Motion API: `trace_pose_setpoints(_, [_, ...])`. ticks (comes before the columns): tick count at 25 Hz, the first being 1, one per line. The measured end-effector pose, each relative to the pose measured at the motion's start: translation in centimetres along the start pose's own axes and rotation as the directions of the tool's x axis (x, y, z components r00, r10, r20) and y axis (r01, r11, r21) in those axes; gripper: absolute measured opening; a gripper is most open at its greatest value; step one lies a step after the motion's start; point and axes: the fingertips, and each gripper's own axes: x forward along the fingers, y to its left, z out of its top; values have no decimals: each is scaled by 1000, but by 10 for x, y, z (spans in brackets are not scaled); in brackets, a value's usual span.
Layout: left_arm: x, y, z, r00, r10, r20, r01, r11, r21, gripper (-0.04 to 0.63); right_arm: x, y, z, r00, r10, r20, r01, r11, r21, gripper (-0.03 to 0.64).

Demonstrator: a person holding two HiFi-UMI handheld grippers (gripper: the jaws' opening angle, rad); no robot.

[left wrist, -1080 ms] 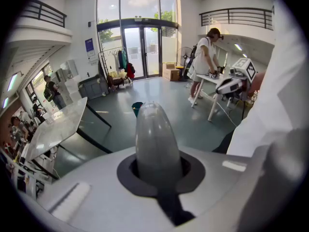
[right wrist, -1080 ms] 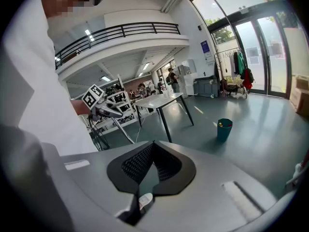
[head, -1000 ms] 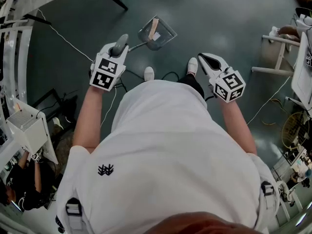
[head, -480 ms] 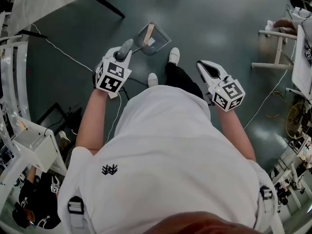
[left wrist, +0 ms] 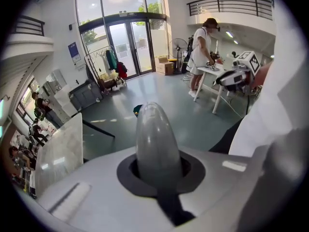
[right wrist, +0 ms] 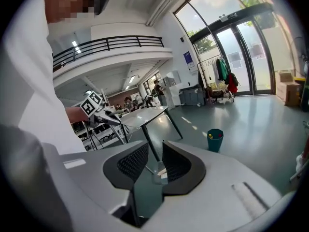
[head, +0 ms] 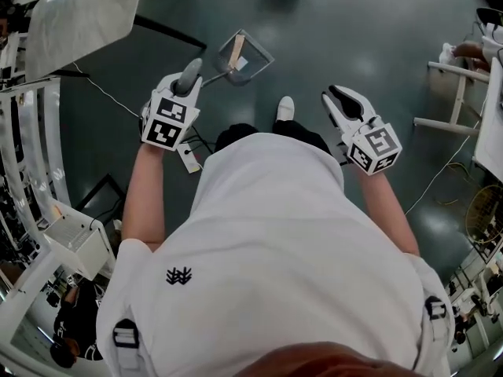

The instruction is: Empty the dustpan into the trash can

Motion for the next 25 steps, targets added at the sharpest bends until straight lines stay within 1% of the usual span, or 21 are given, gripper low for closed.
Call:
trace_pose_setpoints(2, [5, 15, 23, 1000, 16, -1, -16, 1000, 11, 61, 4, -22, 9, 1000, -1, 6, 1, 1000, 16, 69])
trace_pose_setpoints(5, [18, 37, 54, 1000, 31, 1, -31, 999, 24, 61, 8, -49, 18, 1000, -24, 9, 24, 999, 37, 77])
trace_pose_setpoints(9, [48, 73, 94, 999, 34, 2, -34, 999, 35, 61, 25, -82, 26, 999, -39, -5, 39, 998, 57, 77])
trace_pose_setpoints(12, [77, 113, 122, 1000, 16, 17, -18, 997, 82, 61, 50, -103, 38, 999, -50, -8, 50, 996, 75, 77])
trace_pose_setpoints(14, [92, 139, 144, 1000, -1, 23, -1, 994, 109, 61, 68, -116, 54, 997, -81, -6, 82, 994, 72, 77])
trace_pose_setpoints(19, [111, 181, 203, 998, -56, 9, 54, 987, 151, 61, 97, -139, 100, 990, -138, 16, 136, 988, 79, 77])
trace_pose_setpoints(22, [126, 208, 243, 997, -76, 16, 71, 975, 209, 61, 110, -161, 124, 981, -192, 41, 187, 977, 104, 77])
trace_pose_setpoints(25, [143, 233, 283, 996, -87, 21, 77, 954, 291, 61, 119, -179, 142, 969, -239, 68, 229, 965, 129, 77])
